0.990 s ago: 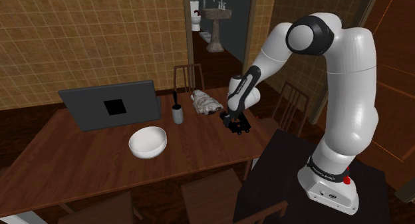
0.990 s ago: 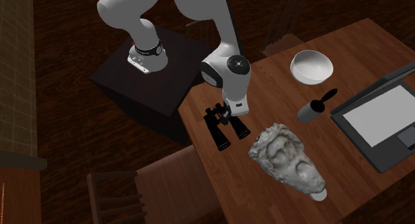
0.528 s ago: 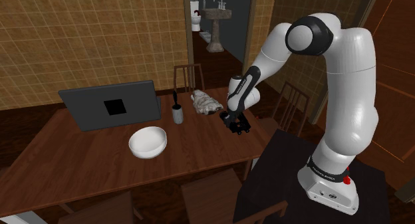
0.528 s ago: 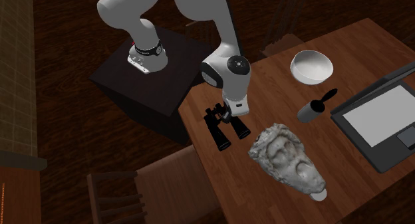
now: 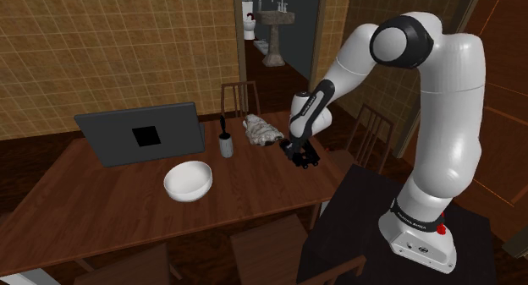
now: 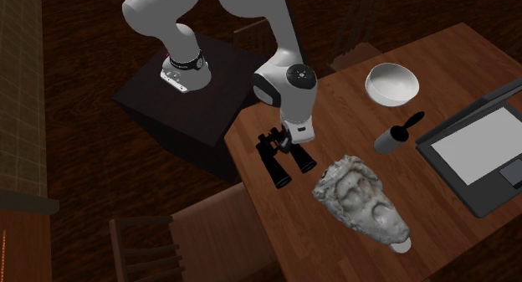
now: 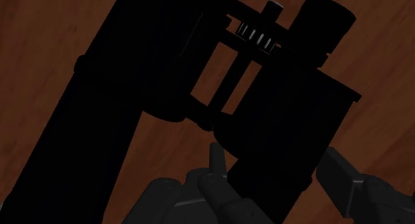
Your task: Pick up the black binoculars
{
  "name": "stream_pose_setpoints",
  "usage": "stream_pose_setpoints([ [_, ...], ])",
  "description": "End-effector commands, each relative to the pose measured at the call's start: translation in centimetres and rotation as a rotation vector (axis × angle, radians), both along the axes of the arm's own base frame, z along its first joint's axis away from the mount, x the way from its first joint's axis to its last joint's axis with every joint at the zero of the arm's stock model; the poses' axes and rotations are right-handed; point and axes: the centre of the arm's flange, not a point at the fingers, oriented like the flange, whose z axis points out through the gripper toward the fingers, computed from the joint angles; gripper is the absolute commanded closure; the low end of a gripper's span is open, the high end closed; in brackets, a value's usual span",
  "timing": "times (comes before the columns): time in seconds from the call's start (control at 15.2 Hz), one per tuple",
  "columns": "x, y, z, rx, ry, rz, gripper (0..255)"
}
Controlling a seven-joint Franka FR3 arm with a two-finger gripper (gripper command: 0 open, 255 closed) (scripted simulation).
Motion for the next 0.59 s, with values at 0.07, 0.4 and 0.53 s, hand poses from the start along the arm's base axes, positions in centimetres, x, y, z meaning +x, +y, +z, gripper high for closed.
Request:
stream_pose_setpoints([
  [0.07, 0.0, -0.1, 1.8, 0.000, 0.000, 0.000, 255],
  [0.4, 0.0, -0.1, 4.4, 0.000, 0.000, 0.000, 255],
  [0.53, 0.0, -0.1, 5.5, 0.000, 0.000, 0.000, 255],
])
